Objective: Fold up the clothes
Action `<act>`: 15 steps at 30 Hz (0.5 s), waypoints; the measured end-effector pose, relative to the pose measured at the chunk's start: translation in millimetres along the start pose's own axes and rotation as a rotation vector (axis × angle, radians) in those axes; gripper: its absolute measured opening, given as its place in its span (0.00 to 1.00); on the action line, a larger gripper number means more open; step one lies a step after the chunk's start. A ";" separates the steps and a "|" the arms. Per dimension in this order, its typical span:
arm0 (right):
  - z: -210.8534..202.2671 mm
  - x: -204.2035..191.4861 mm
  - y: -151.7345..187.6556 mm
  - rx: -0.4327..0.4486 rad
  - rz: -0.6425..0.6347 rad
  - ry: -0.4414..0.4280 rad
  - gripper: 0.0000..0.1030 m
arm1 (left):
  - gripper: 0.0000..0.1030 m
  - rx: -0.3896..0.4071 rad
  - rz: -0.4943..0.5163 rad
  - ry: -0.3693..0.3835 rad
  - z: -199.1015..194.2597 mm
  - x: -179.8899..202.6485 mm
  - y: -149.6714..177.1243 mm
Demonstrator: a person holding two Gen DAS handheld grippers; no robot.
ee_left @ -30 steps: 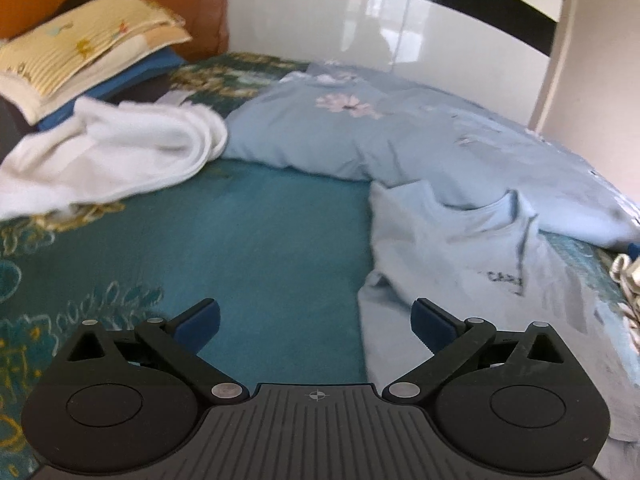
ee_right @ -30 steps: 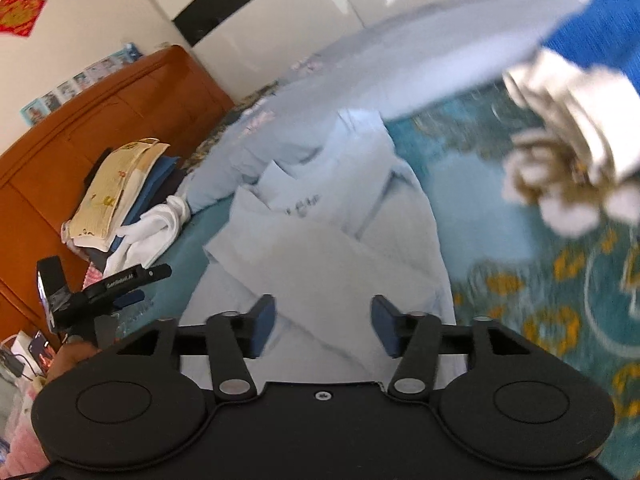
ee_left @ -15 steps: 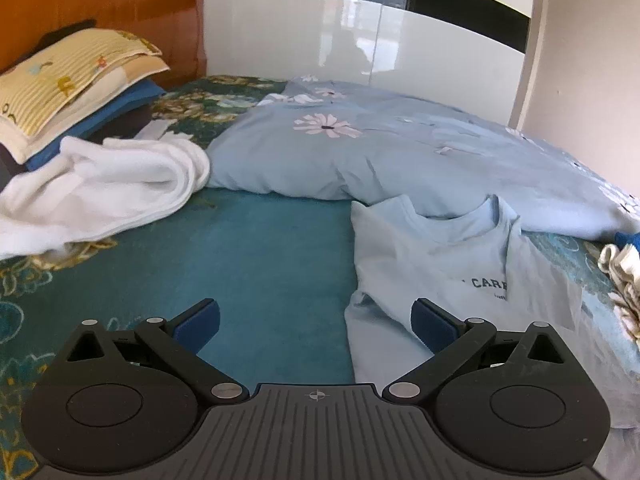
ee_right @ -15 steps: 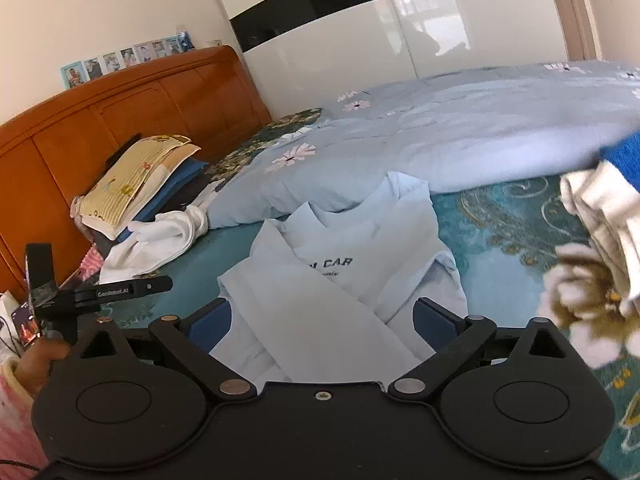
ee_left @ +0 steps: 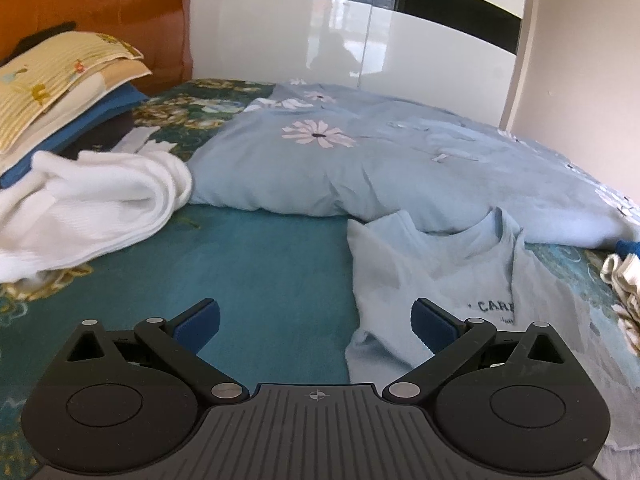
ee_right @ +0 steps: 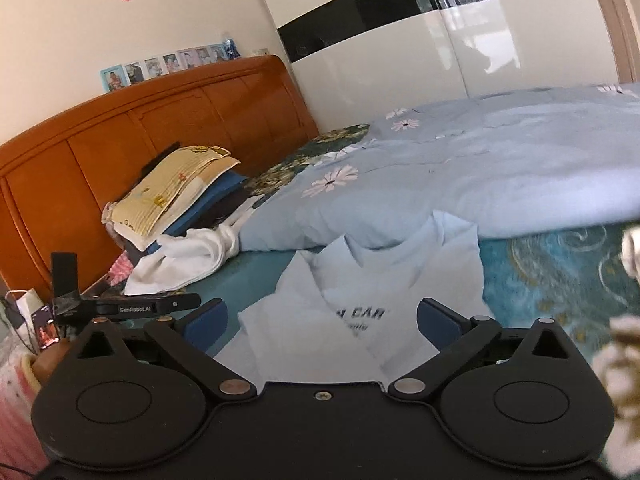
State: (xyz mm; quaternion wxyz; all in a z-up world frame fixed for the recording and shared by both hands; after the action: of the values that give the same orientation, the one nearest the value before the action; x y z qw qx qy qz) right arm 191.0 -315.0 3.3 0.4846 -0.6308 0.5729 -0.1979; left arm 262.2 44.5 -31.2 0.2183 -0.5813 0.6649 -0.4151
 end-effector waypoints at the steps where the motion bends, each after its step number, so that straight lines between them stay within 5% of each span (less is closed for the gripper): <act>1: 5.7 1.6 -4.4 -0.008 -0.023 0.010 0.99 | 1.00 0.005 0.001 0.000 3.9 -0.6 -2.2; 7: 42.2 10.4 -27.0 -0.075 -0.188 0.093 0.99 | 1.00 -0.001 -0.020 0.027 29.3 -6.2 -14.9; 15: 88.4 28.7 -37.9 -0.095 -0.257 0.183 0.99 | 1.00 -0.021 -0.024 0.039 55.6 -14.3 -27.1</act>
State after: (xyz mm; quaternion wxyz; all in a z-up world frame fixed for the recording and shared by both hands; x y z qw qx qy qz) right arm 289.9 -312.0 -13.7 0.3706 -0.7004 0.5379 -0.2878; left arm 324.5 42.1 -43.3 0.1941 -0.5835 0.6663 -0.4218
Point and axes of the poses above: each gripper's, at about its wrist camera, not at the fingertips, and z roughly the way its jaws point, x to its right, y to its underside, the point moved 5 cm from there along z, roughly the way its jaws point, and after that the axes turned 7 degrees about y, right-handed, at the moved point
